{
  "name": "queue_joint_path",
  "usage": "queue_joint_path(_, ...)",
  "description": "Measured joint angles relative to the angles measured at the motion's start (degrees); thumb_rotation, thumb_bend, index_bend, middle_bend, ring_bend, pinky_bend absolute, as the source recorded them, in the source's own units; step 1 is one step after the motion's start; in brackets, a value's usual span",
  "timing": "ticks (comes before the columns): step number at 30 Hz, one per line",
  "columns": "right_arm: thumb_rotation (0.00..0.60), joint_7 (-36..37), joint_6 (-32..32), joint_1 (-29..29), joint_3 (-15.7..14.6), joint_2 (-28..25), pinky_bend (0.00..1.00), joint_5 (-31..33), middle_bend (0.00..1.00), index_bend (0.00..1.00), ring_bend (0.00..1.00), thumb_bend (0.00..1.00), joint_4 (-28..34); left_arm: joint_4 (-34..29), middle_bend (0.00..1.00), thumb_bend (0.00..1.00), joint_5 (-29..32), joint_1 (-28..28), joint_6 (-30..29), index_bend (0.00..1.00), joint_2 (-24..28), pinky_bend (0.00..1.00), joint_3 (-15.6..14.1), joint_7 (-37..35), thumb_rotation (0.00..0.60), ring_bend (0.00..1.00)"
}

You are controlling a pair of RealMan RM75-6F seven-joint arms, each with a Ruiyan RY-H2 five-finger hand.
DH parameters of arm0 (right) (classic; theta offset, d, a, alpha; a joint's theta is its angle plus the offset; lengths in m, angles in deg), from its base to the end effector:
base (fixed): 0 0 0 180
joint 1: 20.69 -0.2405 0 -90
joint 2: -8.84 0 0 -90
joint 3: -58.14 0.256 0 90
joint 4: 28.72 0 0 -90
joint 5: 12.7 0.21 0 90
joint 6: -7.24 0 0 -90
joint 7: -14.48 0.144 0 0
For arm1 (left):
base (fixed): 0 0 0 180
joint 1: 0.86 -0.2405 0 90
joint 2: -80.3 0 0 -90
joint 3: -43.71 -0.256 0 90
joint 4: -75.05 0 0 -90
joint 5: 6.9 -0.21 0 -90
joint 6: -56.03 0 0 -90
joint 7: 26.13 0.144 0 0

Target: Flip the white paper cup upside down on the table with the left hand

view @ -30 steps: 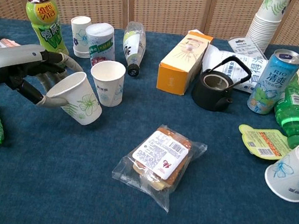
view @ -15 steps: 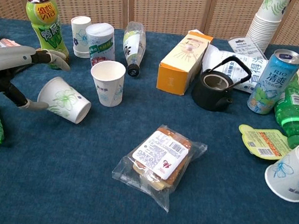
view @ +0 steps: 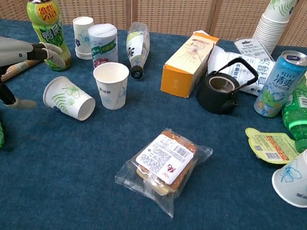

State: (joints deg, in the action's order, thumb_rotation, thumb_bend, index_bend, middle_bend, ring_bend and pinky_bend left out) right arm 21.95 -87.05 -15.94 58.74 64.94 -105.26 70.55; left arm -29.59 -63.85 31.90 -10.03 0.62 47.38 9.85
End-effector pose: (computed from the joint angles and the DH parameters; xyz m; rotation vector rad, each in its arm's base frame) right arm -0.2999 -0.1211 0.2008 1.2852 -0.9526 1.0026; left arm -0.1846 0.2709 0.0208 -1.7961 -0.9783 -0.7056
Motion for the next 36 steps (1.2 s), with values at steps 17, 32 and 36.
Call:
queue_joint_path(17, 0.600, 1.53, 0.25, -0.11, 0.08, -0.41, 0.00, 0.39, 0.00, 0.00, 0.00, 0.08, -0.28, 2.73, 0.00, 0.35, 7.43, 5.27, 0.00, 0.12, -6.81, 0.00, 0.39, 11.16, 0.600, 0.00)
queue_joint_path(32, 0.600, 2.54, 0.40, -0.19, 0.15, -0.67, 0.00, 0.63, 0.00, 0.00, 0.00, 0.08, -0.45, 6.41, 0.00, 0.35, 11.36, 7.97, -0.53, 0.13, -11.80, 0.00, -0.04, 15.88, 0.600, 0.00)
queue_joint_path(36, 0.600, 3.02, 0.33, -0.16, 0.16, -0.76, 0.00, 0.68, 0.00, 0.00, 0.00, 0.08, -0.49, 7.55, 0.01, 0.35, 11.80, 8.42, -0.81, 0.14, -13.01, 0.00, 0.03, 16.22, 0.600, 0.00)
